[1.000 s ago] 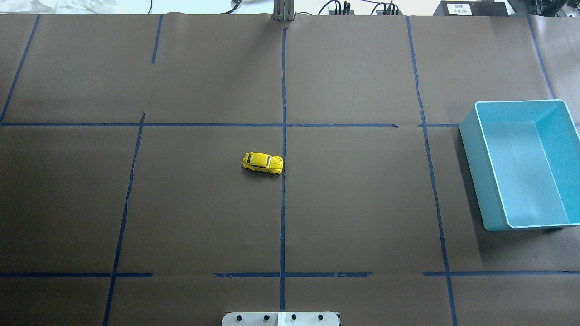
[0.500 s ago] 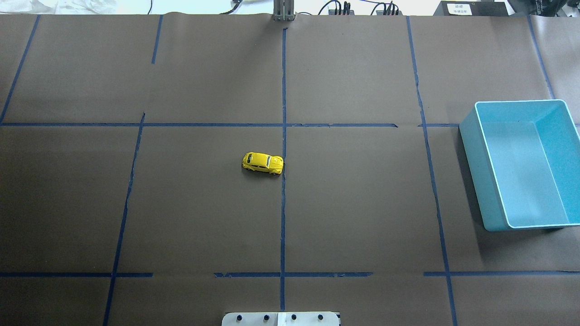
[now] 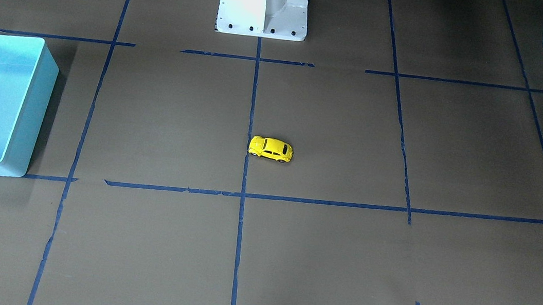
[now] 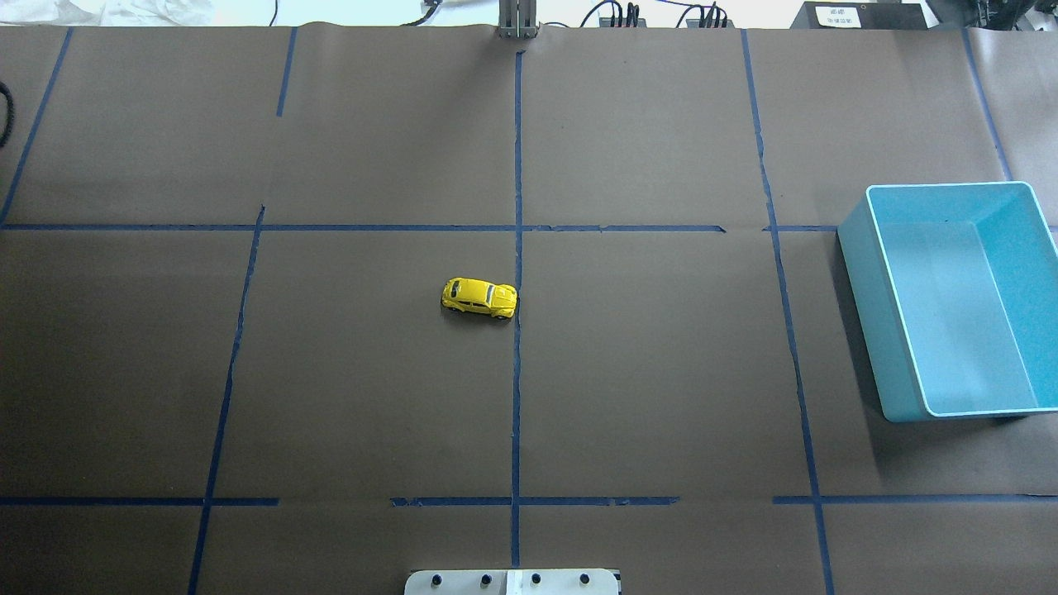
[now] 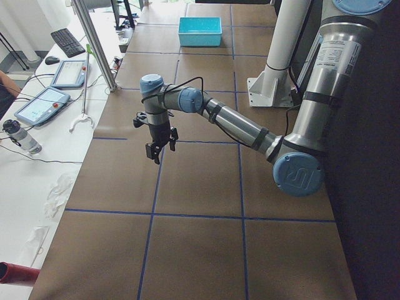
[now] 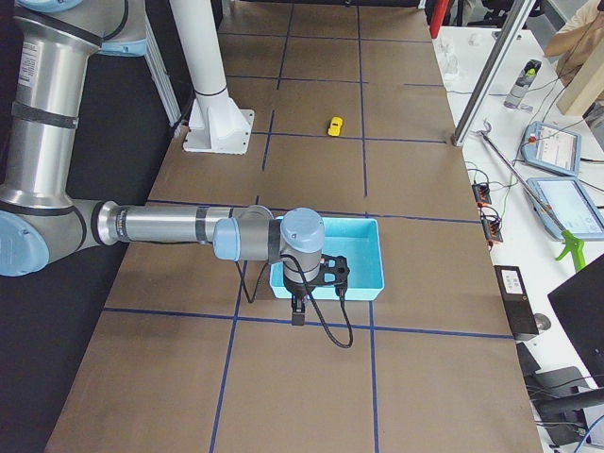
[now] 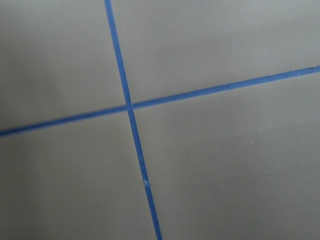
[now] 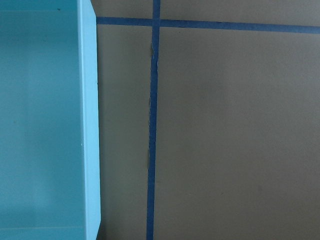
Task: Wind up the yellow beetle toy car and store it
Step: 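Move the left gripper toward the yellow beetle toy car, then lower the left gripper onto the yellow car and grip it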
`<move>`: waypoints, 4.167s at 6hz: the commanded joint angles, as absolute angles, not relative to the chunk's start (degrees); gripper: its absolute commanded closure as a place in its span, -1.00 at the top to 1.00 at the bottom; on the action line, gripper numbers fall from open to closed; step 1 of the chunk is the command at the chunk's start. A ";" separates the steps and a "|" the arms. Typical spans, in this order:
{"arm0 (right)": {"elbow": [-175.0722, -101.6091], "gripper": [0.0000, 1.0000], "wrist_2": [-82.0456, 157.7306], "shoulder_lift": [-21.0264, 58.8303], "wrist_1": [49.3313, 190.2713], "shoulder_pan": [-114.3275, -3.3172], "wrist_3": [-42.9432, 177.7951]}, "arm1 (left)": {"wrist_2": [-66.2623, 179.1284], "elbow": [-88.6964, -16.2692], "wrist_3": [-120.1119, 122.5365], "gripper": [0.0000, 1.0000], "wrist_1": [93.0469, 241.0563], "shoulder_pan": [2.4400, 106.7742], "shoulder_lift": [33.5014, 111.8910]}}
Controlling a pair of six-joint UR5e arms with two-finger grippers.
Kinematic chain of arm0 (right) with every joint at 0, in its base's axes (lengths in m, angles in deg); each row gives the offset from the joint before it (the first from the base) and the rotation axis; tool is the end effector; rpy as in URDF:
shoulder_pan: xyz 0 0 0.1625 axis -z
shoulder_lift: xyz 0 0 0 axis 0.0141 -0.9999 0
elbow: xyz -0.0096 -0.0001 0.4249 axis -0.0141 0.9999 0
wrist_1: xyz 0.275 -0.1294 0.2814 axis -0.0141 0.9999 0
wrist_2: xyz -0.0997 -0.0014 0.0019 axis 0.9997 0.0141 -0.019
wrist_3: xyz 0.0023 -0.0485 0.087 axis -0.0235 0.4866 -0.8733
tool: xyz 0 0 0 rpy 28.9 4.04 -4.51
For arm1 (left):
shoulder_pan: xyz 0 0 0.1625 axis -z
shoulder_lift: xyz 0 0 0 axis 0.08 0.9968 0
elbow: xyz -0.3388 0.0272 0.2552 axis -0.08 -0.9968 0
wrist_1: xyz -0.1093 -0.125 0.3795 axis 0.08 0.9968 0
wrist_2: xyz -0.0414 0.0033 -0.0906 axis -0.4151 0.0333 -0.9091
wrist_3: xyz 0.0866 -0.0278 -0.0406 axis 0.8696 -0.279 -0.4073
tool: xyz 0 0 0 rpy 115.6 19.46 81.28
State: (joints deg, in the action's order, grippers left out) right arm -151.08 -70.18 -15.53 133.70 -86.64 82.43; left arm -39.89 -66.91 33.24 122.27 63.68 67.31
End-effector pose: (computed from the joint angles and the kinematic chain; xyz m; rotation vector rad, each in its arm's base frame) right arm 0.0505 -0.3909 0.6387 -0.0126 -0.7164 -0.0224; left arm 0.1267 -0.5525 0.4480 0.1749 0.5024 0.7126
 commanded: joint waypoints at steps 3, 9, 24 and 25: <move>-151.17 1.00 -70.27 -15.53 133.76 -86.64 82.34 | -39.72 -71.61 41.43 1.00 131.10 51.18 71.45; -151.17 1.00 -70.18 -15.53 133.76 -86.64 82.43 | -39.72 -59.20 55.23 1.00 131.10 36.98 91.39; -150.64 1.00 -70.09 -15.53 133.23 -86.64 82.43 | -36.64 -36.75 43.89 1.00 146.74 27.84 103.29; -150.64 1.00 -70.09 -15.53 133.23 -86.64 82.43 | -36.30 -36.75 43.89 0.99 146.84 27.84 103.20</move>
